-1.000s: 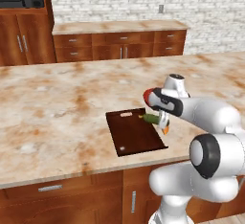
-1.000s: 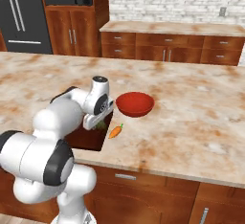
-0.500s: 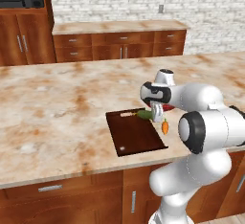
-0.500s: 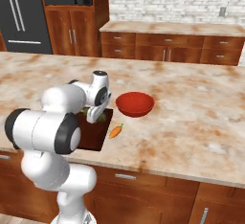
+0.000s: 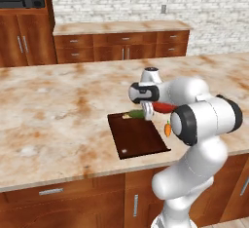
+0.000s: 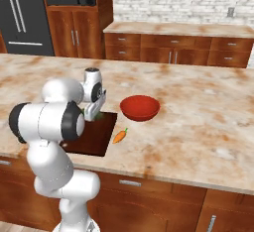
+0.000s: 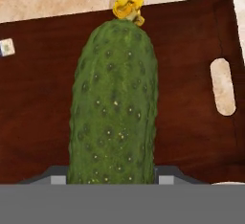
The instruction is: Place the two vegetables and bowl onto the tray for setting up a vegetable dip station.
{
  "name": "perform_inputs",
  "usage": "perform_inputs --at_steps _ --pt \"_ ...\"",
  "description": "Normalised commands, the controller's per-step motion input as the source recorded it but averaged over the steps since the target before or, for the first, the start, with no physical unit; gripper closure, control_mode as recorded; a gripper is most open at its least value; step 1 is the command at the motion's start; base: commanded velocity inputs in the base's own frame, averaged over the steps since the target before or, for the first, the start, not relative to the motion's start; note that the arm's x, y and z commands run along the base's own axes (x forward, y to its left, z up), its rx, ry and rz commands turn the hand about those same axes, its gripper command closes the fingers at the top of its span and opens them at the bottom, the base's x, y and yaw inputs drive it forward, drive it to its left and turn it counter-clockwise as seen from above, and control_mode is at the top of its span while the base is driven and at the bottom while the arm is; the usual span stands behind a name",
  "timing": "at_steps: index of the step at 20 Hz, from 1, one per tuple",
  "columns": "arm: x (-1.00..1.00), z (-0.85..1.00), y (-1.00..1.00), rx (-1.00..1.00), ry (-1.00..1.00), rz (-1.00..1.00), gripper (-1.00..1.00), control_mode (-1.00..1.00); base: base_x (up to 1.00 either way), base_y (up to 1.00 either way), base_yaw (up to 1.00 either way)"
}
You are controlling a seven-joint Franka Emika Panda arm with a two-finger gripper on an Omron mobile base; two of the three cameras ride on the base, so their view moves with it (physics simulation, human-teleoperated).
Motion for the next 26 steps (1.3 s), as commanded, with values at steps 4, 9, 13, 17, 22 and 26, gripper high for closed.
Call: perform_inputs --at_steps 4,9,13,17,22,26 --pt "0.32 -0.06 0.00 0.00 -0.08 0.00 1.00 -1.00 0.00 0.00 0.00" --pt "0.23 -0.06 0.00 0.00 -0.15 0.00 1.00 -1.00 0.00 0.00 0.00" --pt "0.07 -0.10 0.00 0.00 -0.19 0.02 1.00 -1.00 0.00 0.00 0.00" --pt "0.00 -0.21 0.01 -0.01 -0.12 0.06 1.00 -1.00 0.00 0.00 0.00" --pt "0.00 -0.24 0.04 -0.01 -0.01 0.07 1.00 -1.00 0.00 0.00 0.00" --pt "0.04 -0.12 0.01 0.00 0.00 0.06 1.00 -1.00 0.00 0.00 0.00"
